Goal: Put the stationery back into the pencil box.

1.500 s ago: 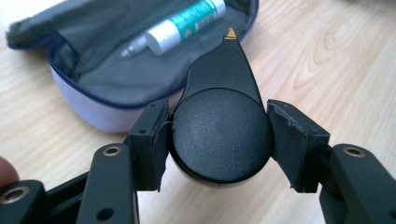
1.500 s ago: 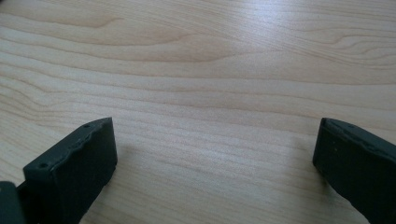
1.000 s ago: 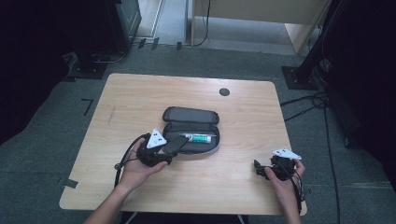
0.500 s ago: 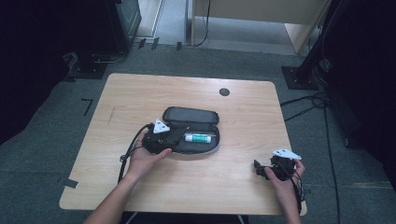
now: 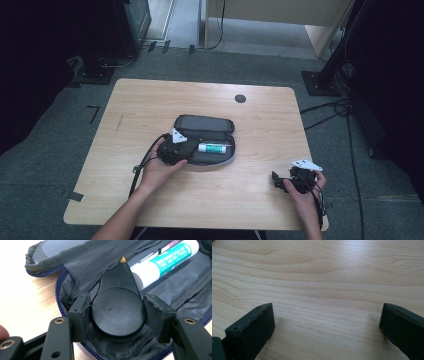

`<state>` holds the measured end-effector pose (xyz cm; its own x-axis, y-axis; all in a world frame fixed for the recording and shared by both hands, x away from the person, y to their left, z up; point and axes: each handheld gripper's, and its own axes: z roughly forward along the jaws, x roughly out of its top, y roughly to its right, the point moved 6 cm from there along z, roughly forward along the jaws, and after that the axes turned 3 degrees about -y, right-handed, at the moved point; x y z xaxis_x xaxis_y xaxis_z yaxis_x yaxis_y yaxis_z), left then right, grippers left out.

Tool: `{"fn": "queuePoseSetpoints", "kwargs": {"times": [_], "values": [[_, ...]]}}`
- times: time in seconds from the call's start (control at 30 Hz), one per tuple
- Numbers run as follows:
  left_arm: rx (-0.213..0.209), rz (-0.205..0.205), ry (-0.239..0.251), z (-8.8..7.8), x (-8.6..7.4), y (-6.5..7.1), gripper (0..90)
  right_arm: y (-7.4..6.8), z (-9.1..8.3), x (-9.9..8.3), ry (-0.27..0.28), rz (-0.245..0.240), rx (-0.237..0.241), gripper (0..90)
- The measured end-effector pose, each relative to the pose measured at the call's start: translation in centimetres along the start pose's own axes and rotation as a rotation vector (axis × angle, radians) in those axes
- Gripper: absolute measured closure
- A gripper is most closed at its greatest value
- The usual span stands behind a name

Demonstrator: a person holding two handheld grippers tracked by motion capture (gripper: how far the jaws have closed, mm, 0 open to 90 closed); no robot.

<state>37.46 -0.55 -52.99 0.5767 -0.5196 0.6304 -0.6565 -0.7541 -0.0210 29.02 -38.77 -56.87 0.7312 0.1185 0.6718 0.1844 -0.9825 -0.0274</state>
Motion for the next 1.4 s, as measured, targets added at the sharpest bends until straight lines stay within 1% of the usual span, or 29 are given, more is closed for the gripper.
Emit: {"fn": "queuePoseSetpoints", "kwargs": {"times": [0.1,0.2,0.33,0.43,0.5,0.63,0.67,0.77,0.8,0.87,0.9,0.93,1.03,1.13,1.4], "values": [[-0.006,-0.002,0.001,-0.1,0.0,0.0,42.2,0.0,0.0,0.0,0.001,-0.002,0.0,0.0],[-0.019,-0.014,0.013,-0.3,0.1,0.0,42.1,0.0,0.0,0.0,0.001,-0.002,0.0,0.0],[-0.033,-0.02,0.038,-0.7,0.3,-0.1,41.1,0.0,0.0,0.0,0.001,-0.002,0.0,0.0],[-0.049,-0.04,0.06,-1.2,0.5,-0.1,36.1,0.0,0.0,0.0,0.001,-0.001,0.0,0.0],[-0.041,-0.044,0.062,-1.3,0.6,-0.3,32.0,0.0,0.0,0.0,0.001,-0.002,0.0,0.0],[-0.048,-0.065,0.089,-2.0,0.7,-0.5,24.7,0.0,0.0,0.0,0.0,0.0,0.0,0.0],[-0.058,-0.071,0.105,-2.4,0.8,-0.6,22.1,0.0,0.0,0.0,0.0,0.0,0.0,0.0],[-0.079,-0.08,0.129,-3.4,0.8,-0.8,15.5,0.0,0.0,0.0,0.0,-0.001,0.0,0.0],[-0.078,-0.081,0.131,-3.7,0.7,-0.9,12.8,0.0,0.0,0.0,0.0,-0.001,0.0,0.0],[-0.097,-0.087,0.13,-4.2,0.5,-1.2,9.0,0.0,0.0,0.0,0.0,-0.001,0.0,0.0],[-0.098,-0.086,0.129,-4.4,0.4,-1.3,7.3,0.0,0.0,0.0,0.0,-0.001,0.0,0.0],[-0.087,-0.086,0.13,-4.6,0.2,-1.5,3.6,0.0,0.0,0.0,0.0,-0.001,0.0,0.0],[-0.077,-0.102,0.146,-5.4,-0.2,-2.0,0.0,0.0,0.0,0.0,0.001,0.0,0.0,0.0],[-0.064,-0.117,0.169,-6.2,-0.7,-2.6,0.0,0.0,0.0,0.0,0.001,0.0,0.0,0.0],[-0.027,-0.146,0.199,-8.5,-2.2,-4.3,0.0,0.0,0.0,0.0,0.001,0.0,0.0,0.0]]}}
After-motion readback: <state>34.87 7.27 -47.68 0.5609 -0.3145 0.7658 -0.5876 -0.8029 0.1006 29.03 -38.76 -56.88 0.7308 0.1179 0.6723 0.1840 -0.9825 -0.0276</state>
